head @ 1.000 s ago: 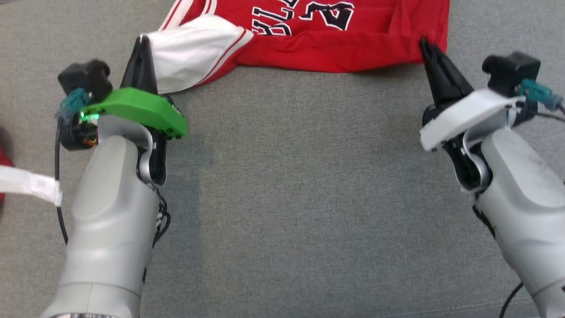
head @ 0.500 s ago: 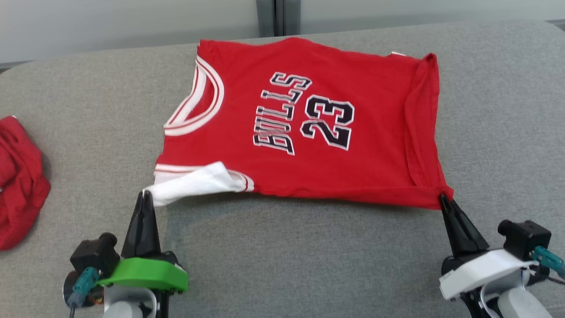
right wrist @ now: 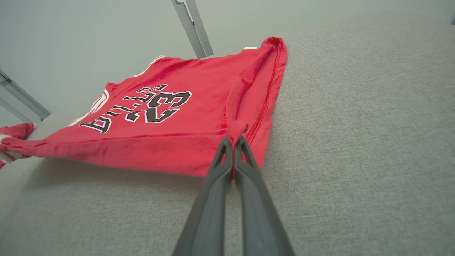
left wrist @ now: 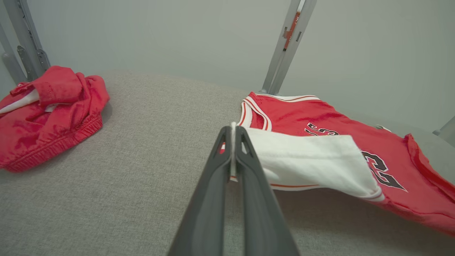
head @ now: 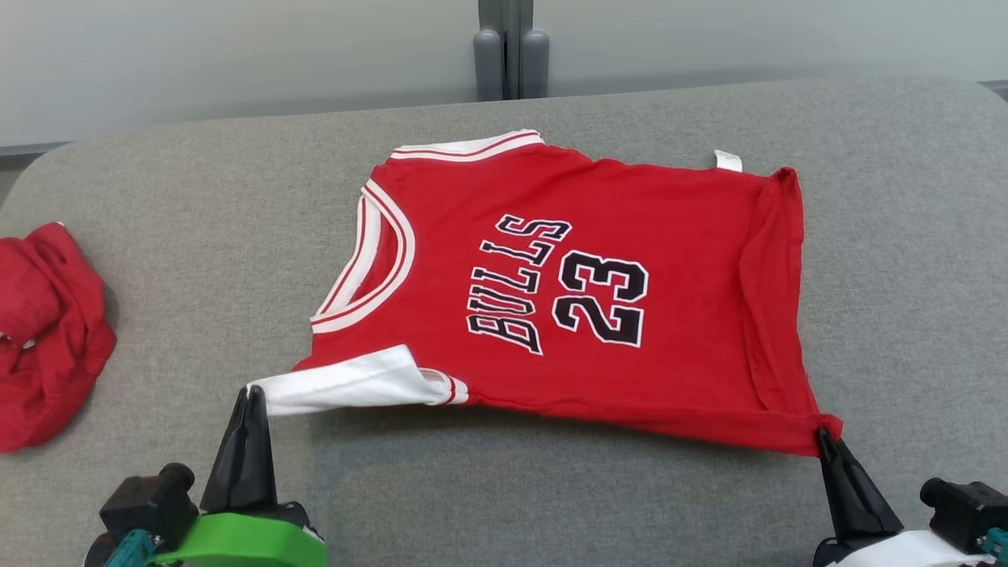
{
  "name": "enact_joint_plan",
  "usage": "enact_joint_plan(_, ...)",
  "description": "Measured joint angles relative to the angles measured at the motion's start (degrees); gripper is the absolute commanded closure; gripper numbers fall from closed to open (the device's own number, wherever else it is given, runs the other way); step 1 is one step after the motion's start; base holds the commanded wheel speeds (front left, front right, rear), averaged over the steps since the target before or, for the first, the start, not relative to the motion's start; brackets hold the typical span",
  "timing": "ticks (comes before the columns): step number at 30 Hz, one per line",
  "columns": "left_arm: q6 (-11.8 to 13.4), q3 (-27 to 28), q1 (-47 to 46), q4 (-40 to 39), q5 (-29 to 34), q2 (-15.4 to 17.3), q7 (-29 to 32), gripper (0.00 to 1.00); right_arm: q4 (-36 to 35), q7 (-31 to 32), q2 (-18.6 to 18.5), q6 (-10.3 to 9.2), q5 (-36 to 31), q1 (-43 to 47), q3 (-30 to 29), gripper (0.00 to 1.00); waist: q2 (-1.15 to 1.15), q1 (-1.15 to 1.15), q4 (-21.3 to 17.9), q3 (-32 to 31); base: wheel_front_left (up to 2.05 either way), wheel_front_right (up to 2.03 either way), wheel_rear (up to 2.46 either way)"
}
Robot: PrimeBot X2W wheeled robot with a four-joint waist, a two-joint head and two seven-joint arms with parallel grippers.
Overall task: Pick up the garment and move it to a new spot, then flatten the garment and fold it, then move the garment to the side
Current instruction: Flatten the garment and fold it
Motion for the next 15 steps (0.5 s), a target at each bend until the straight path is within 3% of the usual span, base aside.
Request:
enact_joint_plan(10, -5.64, -3.24, -19.18, 12.52, 1.44, 4.37, 4.55, 1.00, 3.19, 5.06, 0.63, 0.00, 0.05, -9.04, -1.07, 1.00, 0.00, 0.00, -1.17, 4.46, 0.00, 0.00, 0.00)
enact_joint_plan(15, -7.55, -4.97, -29.17, 22.08, 2.00, 4.52, 2.40, 1.00, 7.72, 4.25, 0.57, 0.00, -0.48, -14.90, -1.18, 1.00, 0.00, 0.00, -1.78, 7.29, 0.00, 0.00, 0.00)
